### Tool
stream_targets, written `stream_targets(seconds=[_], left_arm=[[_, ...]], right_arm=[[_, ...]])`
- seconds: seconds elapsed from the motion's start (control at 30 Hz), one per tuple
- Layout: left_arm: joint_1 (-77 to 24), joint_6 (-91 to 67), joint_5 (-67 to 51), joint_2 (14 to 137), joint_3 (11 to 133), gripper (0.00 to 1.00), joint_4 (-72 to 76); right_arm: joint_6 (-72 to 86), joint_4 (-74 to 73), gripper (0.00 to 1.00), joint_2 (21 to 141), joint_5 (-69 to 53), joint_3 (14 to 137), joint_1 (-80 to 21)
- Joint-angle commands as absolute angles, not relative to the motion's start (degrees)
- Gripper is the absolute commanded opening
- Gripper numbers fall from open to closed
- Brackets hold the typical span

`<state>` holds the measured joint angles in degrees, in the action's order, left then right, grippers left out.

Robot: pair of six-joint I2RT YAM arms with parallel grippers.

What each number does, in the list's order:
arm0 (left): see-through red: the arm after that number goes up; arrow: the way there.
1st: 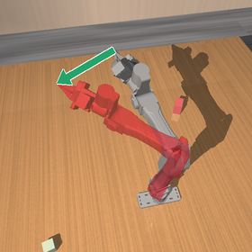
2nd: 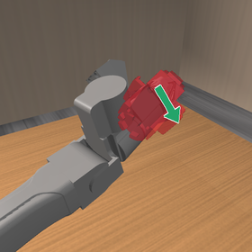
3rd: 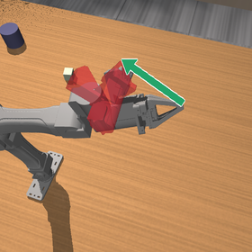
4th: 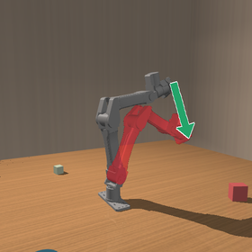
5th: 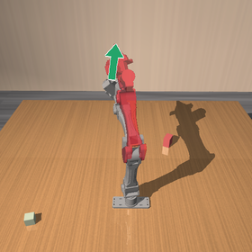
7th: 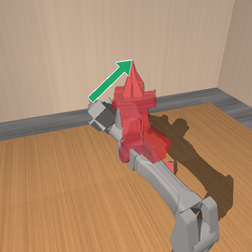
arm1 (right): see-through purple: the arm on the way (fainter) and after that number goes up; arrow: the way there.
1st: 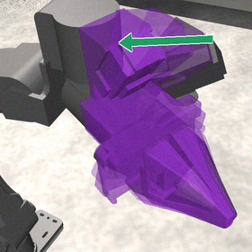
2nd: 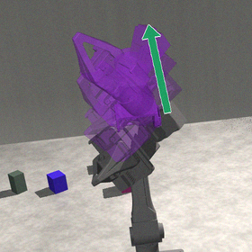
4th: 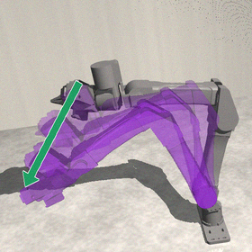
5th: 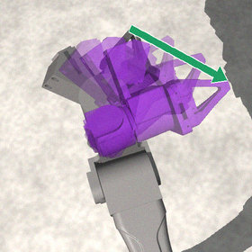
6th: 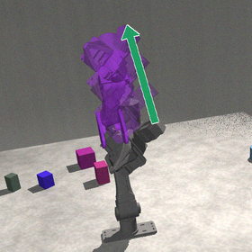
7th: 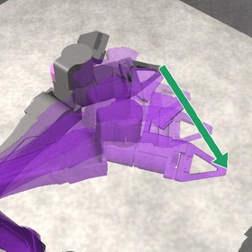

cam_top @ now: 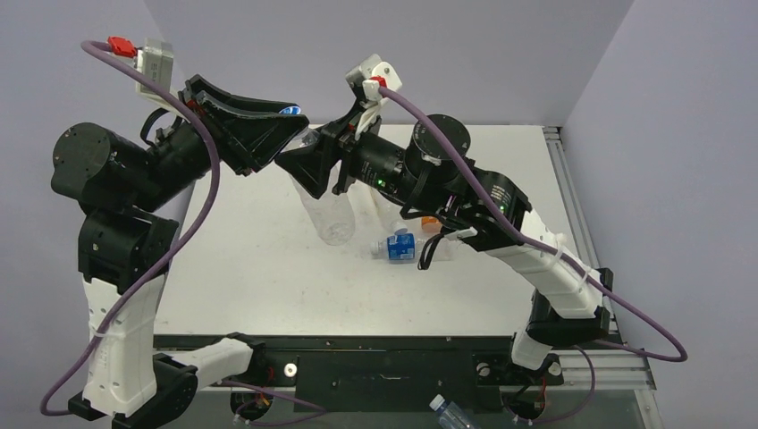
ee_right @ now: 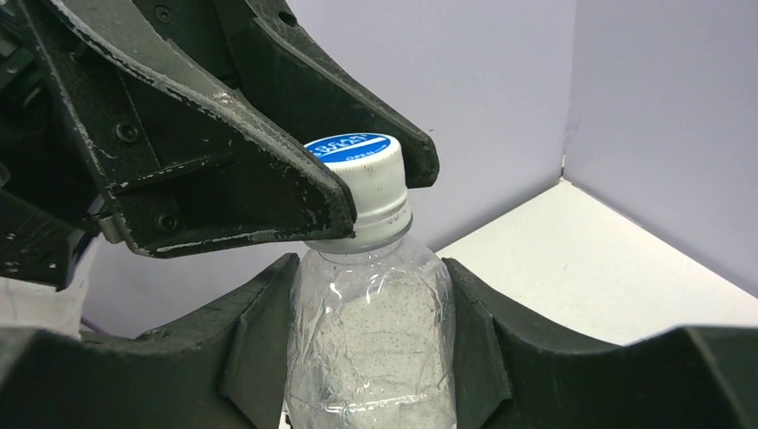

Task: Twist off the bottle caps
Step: Unscrew the bottle cap from the plastic bottle.

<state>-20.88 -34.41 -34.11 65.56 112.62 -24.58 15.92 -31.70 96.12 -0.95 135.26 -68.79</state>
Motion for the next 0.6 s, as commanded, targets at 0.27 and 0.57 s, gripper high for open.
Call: stream_targets(seconds=[0.27, 0.57], left_arm=[[-21.82, -28.47, -21.43, 66.13, 117.50, 0.00, -29.95], [-22.99, -23.21, -8.74, 67.06, 119.55, 0.00, -35.66]], right_arm=[[3.05, -38.96, 0.00, 100.82, 17.79, 140.02, -78.12], [0.44, -34.51, 0.00, 102.59, 32.47, 139.39, -81.46]])
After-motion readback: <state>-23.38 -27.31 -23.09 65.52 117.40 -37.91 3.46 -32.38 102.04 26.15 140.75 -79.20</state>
